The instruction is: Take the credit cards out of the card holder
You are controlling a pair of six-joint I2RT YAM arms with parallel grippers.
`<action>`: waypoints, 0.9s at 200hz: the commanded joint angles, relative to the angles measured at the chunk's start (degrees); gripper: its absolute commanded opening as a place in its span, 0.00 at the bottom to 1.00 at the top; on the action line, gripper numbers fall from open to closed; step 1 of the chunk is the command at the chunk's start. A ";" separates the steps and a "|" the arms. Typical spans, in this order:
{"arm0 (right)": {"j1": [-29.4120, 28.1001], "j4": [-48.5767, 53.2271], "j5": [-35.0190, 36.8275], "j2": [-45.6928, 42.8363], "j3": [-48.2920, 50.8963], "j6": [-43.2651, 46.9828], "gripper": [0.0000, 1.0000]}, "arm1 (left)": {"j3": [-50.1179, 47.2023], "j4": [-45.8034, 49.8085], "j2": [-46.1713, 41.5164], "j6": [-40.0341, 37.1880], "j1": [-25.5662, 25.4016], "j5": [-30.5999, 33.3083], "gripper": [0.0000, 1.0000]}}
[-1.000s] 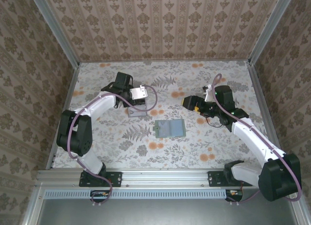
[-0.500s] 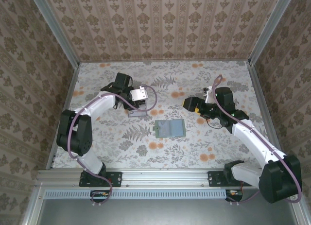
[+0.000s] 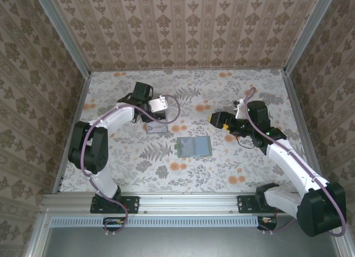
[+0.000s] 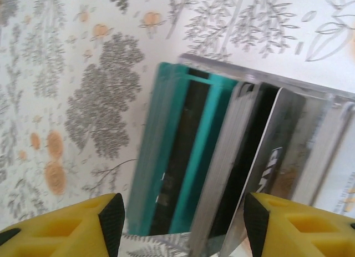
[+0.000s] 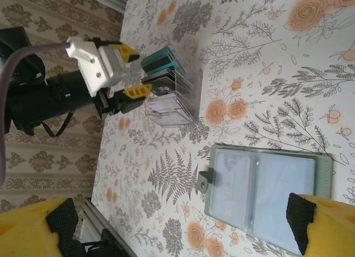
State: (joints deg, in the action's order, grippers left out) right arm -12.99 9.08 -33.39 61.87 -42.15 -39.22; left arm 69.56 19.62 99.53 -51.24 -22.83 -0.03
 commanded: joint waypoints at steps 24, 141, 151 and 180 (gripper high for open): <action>0.33 -0.32 -0.19 -1.51 1.19 -0.97 1.00 | 2.56 -1.48 -0.40 4.16 0.04 3.80 0.61; -2.02 3.96 4.11 -1.08 -0.93 2.84 1.00 | -3.39 -10.65 -21.65 33.99 2.65 2.87 1.00; -2.82 4.39 5.00 -0.50 -1.38 3.58 1.00 | -4.80 -12.01 -24.16 37.28 2.79 2.96 1.00; -6.55 6.33 9.44 1.61 -3.21 5.92 1.00 | -7.18 -12.49 -29.88 50.61 3.62 6.10 1.00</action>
State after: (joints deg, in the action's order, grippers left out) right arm -16.93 12.45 -28.91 61.93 -42.24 -36.62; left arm 64.42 9.10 72.99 -16.69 -20.08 3.07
